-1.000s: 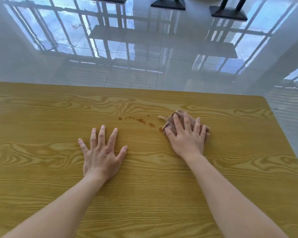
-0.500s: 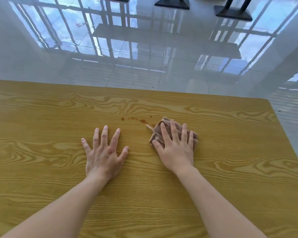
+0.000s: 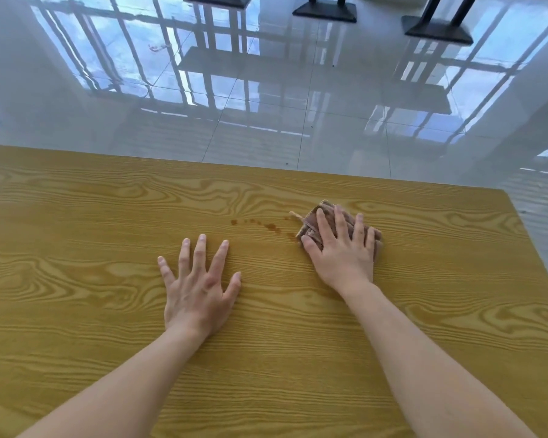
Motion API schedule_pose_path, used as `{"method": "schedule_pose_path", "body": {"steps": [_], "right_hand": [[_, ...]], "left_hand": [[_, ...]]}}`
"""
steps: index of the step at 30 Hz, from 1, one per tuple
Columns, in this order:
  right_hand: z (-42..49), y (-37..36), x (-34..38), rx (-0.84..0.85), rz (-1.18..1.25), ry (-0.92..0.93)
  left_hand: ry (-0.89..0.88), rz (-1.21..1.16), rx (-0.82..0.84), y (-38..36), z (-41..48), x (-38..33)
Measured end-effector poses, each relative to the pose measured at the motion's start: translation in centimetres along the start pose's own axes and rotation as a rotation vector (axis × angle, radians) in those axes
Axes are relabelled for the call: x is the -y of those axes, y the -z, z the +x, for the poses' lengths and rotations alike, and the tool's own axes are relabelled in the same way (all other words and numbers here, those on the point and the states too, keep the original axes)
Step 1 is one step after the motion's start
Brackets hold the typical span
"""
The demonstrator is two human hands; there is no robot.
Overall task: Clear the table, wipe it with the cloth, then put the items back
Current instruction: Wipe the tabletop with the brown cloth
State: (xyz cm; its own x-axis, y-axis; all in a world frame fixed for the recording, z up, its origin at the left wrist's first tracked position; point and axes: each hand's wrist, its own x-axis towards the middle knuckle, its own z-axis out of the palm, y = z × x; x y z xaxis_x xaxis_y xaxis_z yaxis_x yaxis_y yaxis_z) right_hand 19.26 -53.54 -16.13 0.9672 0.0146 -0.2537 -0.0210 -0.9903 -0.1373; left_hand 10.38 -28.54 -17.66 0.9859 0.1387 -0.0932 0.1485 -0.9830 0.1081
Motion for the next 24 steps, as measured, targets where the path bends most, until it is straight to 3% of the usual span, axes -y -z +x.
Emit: {"method": "schedule_pose_path", "body": {"steps": [3, 5, 7, 11, 13, 16, 20, 22, 24], "right_hand": [[-9.0, -1.3, -1.4, -0.012, -0.052, 0.314], [-11.5, -1.6, -3.1, -0.008, -0.122, 0.413], [-7.6, -0.9, -4.0, -0.013, -0.138, 0.350], [4.0, 1.5, -1.9, -0.021, 0.018, -0.025], [6.8, 1.5, -0.4, 0.016, 0.052, -0.059], [4.1, 0.8, 0.7, 0.015, -0.010, 0.118], [-8.4, -1.0, -3.0, 0.016, -0.070, 0.434], [-12.7, -1.4, -4.9, 0.016, -0.129, 0.488], [-10.4, -1.0, -5.3, 0.015, -0.146, 0.463]], "left_hand": [[-0.006, 0.010, 0.006, 0.0, 0.0, -0.1], [-0.005, 0.015, 0.006, -0.1, 0.2, -0.2], [-0.005, 0.013, 0.009, 0.0, 0.3, -0.2], [0.002, 0.017, 0.013, 0.0, 0.1, -0.3], [0.002, 0.020, 0.017, 0.0, 0.3, -0.2], [0.003, 0.018, 0.014, -0.1, 0.1, 0.0], [-0.005, 0.018, 0.009, 0.1, -0.1, -0.2], [-0.004, 0.025, 0.011, 0.2, 0.1, -0.3], [-0.003, 0.040, 0.027, 0.3, 0.1, -0.4]]}}
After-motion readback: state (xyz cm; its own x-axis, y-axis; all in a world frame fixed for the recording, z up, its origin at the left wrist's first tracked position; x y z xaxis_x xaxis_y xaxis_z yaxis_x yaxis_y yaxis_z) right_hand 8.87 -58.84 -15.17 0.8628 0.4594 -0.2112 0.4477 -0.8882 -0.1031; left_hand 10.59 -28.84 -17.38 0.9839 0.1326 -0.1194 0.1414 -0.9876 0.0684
